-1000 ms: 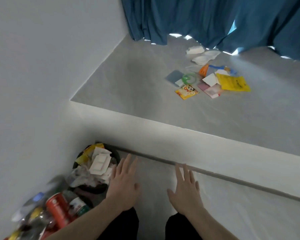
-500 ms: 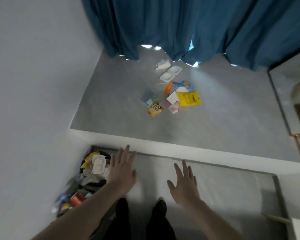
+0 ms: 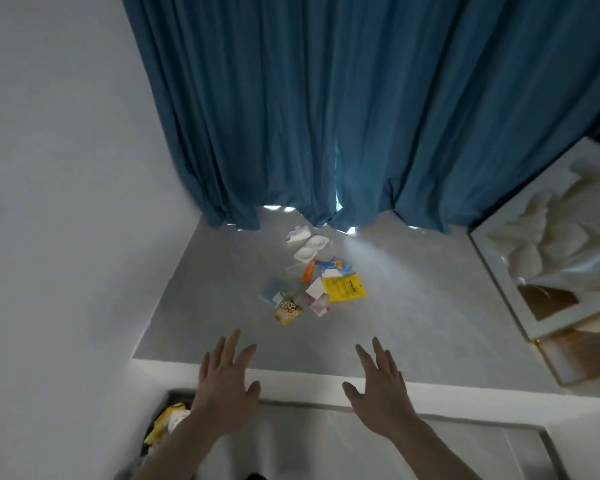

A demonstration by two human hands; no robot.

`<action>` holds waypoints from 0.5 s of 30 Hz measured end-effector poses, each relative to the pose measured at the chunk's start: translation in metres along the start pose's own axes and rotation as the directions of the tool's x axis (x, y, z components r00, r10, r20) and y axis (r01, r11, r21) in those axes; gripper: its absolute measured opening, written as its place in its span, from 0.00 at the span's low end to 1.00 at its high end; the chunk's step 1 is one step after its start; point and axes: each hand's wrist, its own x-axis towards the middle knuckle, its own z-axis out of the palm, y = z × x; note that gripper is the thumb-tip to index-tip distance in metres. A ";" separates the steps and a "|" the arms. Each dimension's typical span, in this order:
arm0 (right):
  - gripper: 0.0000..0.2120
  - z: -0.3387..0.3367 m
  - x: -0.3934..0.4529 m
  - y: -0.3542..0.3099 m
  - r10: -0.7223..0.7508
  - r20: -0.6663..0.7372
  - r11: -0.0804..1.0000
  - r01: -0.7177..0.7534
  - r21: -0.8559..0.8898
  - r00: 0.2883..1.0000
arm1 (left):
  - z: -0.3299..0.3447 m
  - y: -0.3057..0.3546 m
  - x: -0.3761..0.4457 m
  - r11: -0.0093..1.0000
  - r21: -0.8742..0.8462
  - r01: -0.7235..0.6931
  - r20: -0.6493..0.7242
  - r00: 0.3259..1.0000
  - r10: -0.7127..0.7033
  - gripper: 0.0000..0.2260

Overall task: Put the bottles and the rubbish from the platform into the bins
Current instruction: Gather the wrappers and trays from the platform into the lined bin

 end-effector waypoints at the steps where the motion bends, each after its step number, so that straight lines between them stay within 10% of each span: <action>1: 0.38 -0.005 0.005 0.002 0.003 -0.003 1.000 -0.003 0.001 1.000 | -0.002 0.000 0.005 1.000 -0.005 0.017 0.007 1.000 -0.017 0.33; 15: 0.39 -0.054 0.119 -0.010 0.118 -0.036 0.993 -0.118 -0.002 0.992 | -0.039 0.012 0.174 0.997 -0.038 -0.071 0.087 0.993 0.074 0.32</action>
